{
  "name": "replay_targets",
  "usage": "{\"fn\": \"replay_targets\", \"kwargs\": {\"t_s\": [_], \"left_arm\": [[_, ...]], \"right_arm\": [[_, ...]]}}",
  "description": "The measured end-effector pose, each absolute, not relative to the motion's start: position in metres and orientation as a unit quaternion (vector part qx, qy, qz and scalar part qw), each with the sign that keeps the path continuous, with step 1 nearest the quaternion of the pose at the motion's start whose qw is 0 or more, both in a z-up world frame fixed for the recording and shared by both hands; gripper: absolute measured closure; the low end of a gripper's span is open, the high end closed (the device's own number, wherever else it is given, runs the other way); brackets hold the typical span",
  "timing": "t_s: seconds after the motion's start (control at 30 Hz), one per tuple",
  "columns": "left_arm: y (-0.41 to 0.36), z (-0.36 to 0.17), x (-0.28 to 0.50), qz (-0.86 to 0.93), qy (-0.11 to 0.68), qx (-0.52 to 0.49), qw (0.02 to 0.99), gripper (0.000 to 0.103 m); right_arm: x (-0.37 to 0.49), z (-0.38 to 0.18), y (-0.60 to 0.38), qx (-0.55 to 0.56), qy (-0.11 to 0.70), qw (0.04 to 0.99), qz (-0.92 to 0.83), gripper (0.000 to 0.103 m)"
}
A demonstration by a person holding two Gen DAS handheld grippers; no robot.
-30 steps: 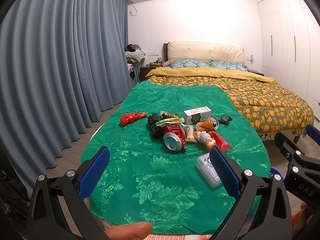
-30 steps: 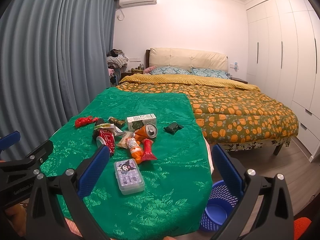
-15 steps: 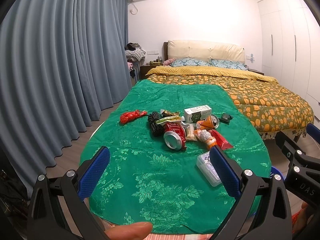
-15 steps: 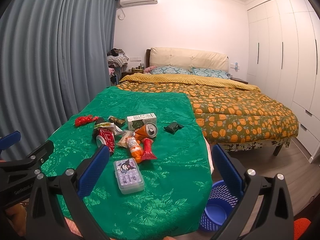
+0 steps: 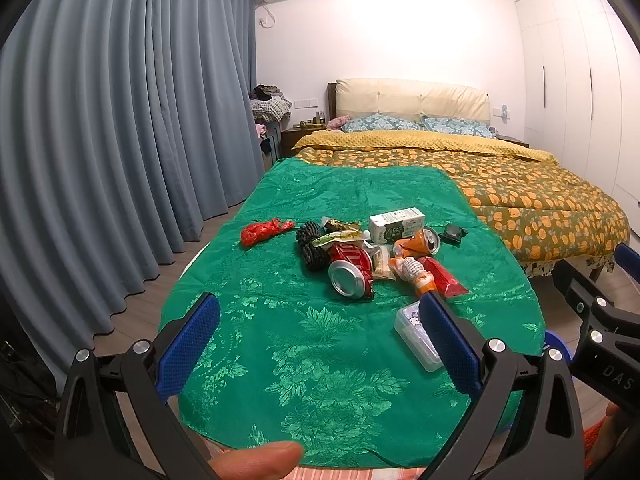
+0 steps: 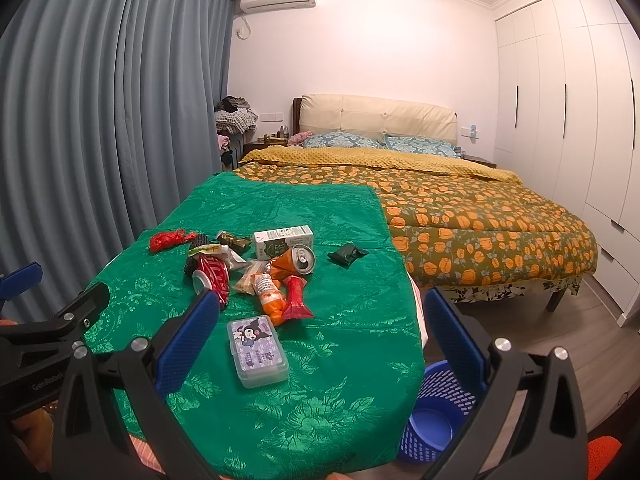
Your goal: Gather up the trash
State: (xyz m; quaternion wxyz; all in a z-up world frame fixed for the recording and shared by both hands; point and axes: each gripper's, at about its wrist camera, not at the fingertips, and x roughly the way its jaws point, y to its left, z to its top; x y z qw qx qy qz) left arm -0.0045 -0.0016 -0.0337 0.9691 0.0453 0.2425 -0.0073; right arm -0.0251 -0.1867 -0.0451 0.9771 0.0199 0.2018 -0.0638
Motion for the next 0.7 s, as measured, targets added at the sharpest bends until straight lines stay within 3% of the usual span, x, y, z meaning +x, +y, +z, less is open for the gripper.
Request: {"fn": "replay_targets", "kwargs": {"t_s": [0.7], "left_arm": [[-0.0025,-0.027,0.0023,-0.005,0.252,0.054,0.966,0.004]], "right_arm": [[-0.0242,-0.05,-0.1901,0.02,0.205,0.976,-0.067,0.004]]}}
